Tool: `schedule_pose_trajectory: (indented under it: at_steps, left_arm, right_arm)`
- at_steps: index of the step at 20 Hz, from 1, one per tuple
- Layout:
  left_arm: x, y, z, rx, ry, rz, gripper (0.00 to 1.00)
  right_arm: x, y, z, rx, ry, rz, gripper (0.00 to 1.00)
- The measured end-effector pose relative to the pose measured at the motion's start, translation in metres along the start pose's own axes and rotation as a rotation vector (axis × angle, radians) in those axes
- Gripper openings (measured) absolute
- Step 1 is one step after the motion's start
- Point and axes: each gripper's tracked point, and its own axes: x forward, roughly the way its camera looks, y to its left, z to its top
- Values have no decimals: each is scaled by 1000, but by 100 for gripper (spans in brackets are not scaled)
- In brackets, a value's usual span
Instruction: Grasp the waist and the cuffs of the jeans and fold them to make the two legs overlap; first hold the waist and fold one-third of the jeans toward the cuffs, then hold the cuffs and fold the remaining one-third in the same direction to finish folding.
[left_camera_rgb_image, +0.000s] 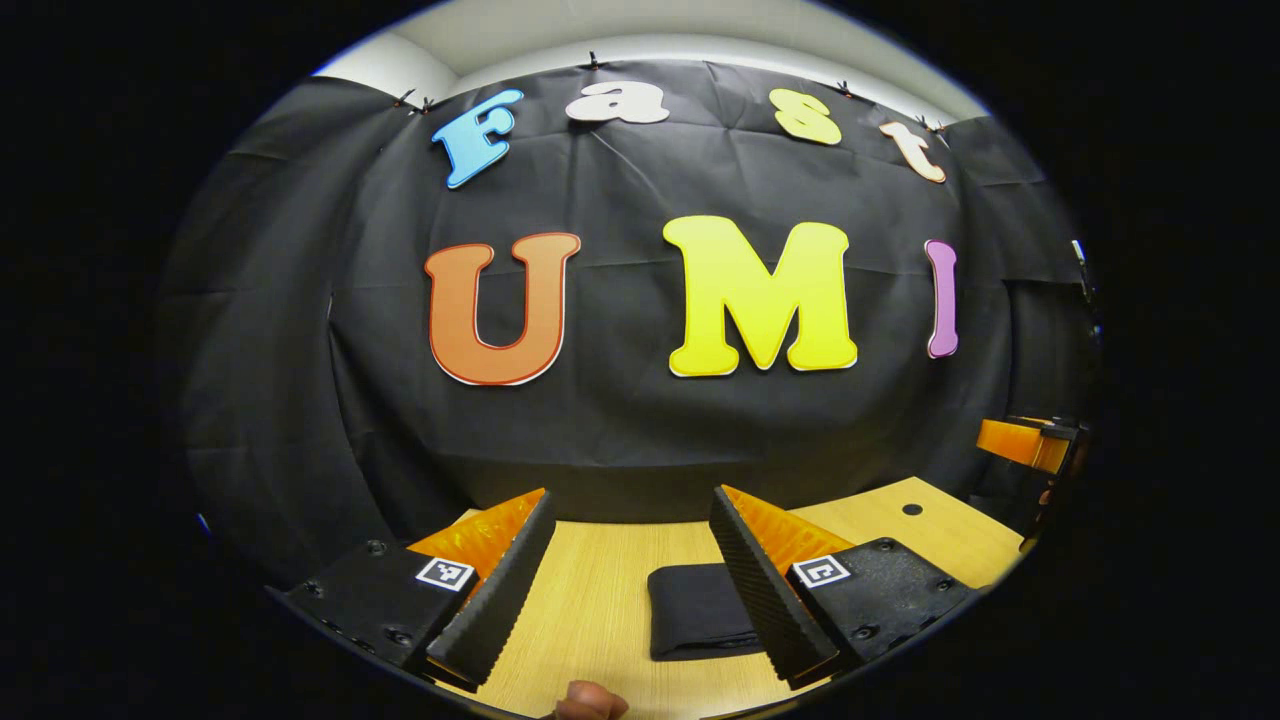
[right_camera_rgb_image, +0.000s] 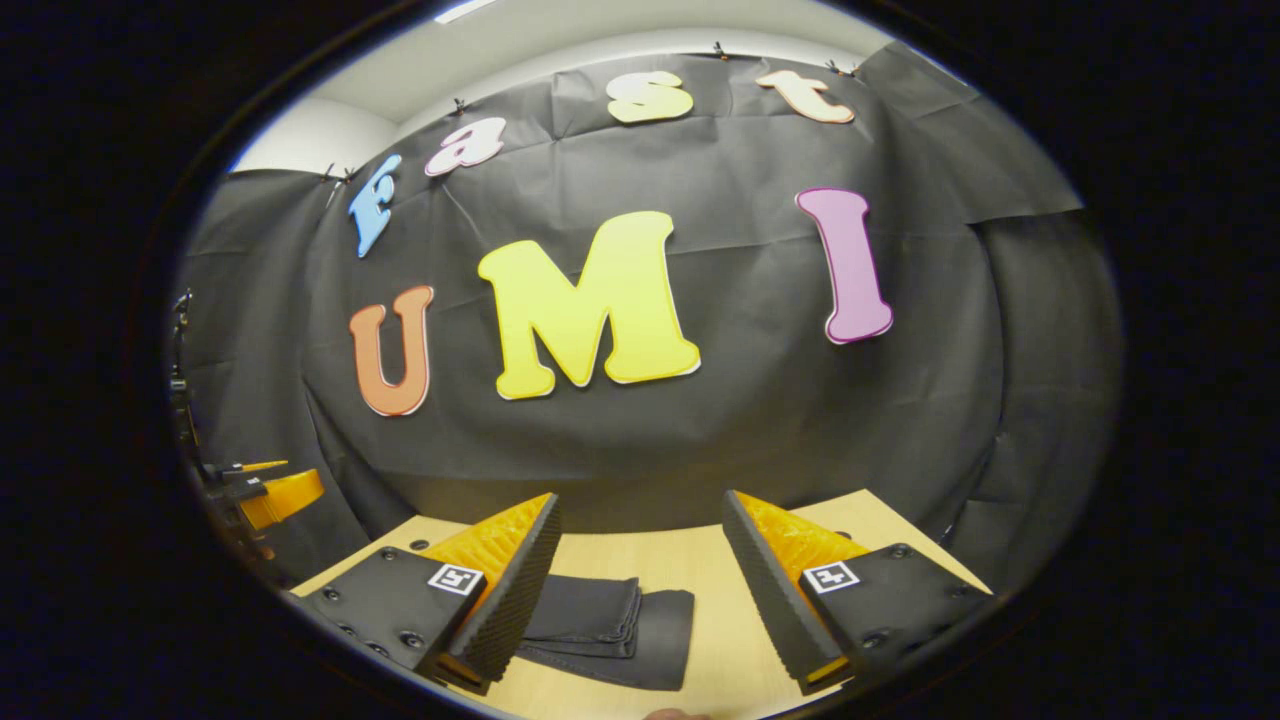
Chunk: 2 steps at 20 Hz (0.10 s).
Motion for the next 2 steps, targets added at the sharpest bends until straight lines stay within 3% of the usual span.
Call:
schedule_pose_trajectory:
  at_steps: [2]
  left_arm:
    - [-1, 0, 2, 4, -4, -1, 99]
  right_arm:
    - [-1, 0, 1, 0, -3, -1, 99]
